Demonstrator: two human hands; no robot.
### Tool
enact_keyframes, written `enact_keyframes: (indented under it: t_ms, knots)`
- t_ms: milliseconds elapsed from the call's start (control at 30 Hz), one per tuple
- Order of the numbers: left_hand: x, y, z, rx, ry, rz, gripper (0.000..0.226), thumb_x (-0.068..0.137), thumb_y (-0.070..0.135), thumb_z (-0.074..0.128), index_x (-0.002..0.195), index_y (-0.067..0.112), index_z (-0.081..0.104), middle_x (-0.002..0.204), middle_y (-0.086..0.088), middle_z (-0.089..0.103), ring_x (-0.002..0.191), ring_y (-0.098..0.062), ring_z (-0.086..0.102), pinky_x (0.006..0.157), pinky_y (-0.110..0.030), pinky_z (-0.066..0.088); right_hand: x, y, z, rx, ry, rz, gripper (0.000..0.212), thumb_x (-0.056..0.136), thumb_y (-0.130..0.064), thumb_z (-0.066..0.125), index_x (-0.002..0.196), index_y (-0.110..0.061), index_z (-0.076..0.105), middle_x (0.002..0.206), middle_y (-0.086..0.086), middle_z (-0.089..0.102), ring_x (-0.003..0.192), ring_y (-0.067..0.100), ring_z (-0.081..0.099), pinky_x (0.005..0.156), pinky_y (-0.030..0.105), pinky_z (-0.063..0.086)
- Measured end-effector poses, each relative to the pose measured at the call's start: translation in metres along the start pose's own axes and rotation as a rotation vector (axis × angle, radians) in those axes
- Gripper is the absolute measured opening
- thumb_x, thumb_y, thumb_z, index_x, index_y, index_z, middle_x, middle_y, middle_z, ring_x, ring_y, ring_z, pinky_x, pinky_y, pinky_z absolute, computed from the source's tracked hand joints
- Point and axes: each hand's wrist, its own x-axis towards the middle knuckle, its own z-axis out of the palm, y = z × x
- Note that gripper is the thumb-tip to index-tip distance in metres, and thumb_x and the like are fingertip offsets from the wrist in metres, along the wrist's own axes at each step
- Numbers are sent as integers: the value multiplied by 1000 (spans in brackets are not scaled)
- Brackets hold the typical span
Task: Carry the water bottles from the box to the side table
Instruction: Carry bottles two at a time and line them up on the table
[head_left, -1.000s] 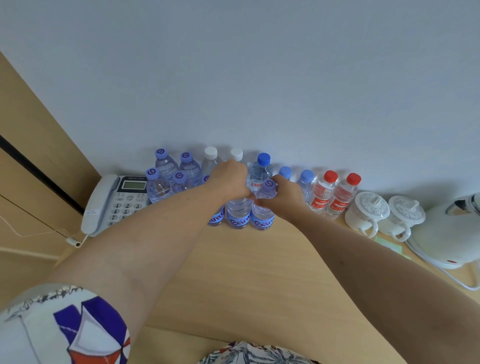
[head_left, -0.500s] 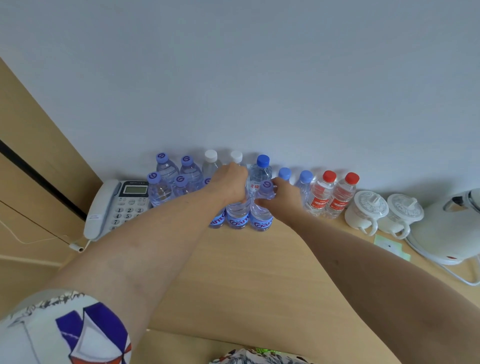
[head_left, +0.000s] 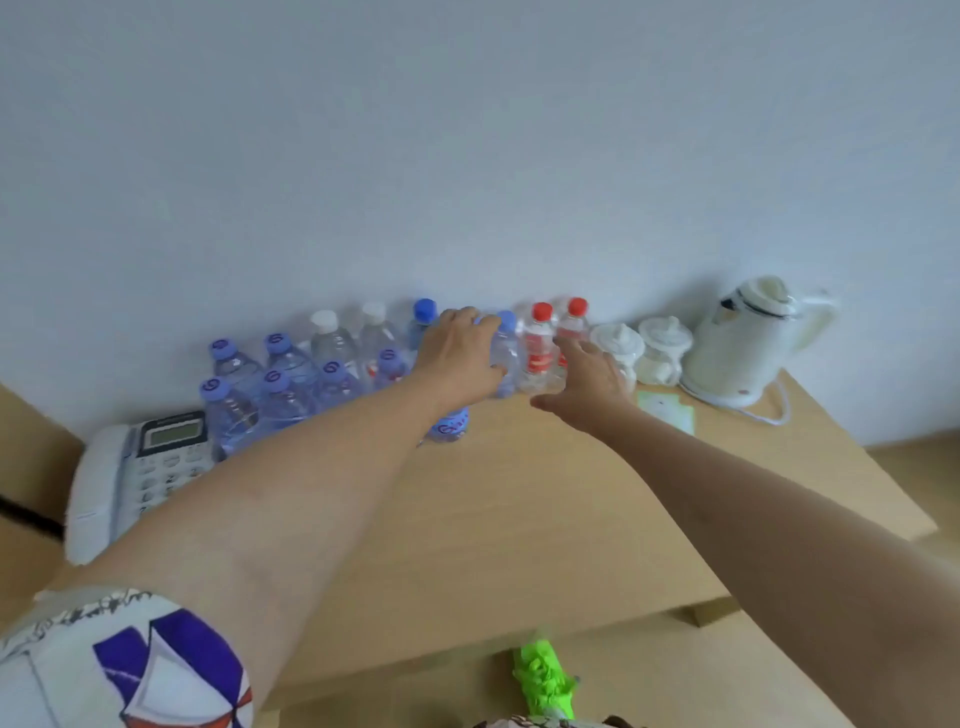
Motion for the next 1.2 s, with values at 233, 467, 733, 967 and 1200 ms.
enact_keyframes:
  t_ms: [233,467,733,967,1200]
  knots:
    - [8,146,26,31,-103,304,70,81,52,67,141,24,45,149,-9,42,135,-31,38,104,-42,40,-101,118,-57,-17,139,341,95,73,-46,84,150,-29,31,146,5,41,133,33,37,105,45,38]
    - [-28,339,51,7,-176,583,74,84,54,66,146,27,36,154,-6,33,142,-28,28,109,-42,35,-225,241,-123,-49,293,652,100,73,-53,82,153,-30,26,152,6,38,137,32,35,107,44,37]
    - [-123,583,81,-52,-216,878,74,84,54,65,147,25,38,153,-10,37,141,-29,31,110,-43,37,-404,392,-186,-42,415,965,98,71,-52,83,151,-31,29,150,7,39,136,32,36,106,44,37]
    - [-238,772,111,-118,-265,1117,75,83,56,67,146,26,40,153,-8,38,141,-29,33,111,-43,34,-572,488,-238,-57,470,1243,97,73,-52,82,152,-33,29,154,8,36,138,32,35,108,47,37]
    - [-340,918,131,-212,-360,1314,77,80,56,73,146,30,42,150,-4,44,138,-28,38,108,-47,41,-701,547,-269,-19,553,1502,97,76,-54,79,154,-33,26,157,8,31,141,31,30,110,45,33]
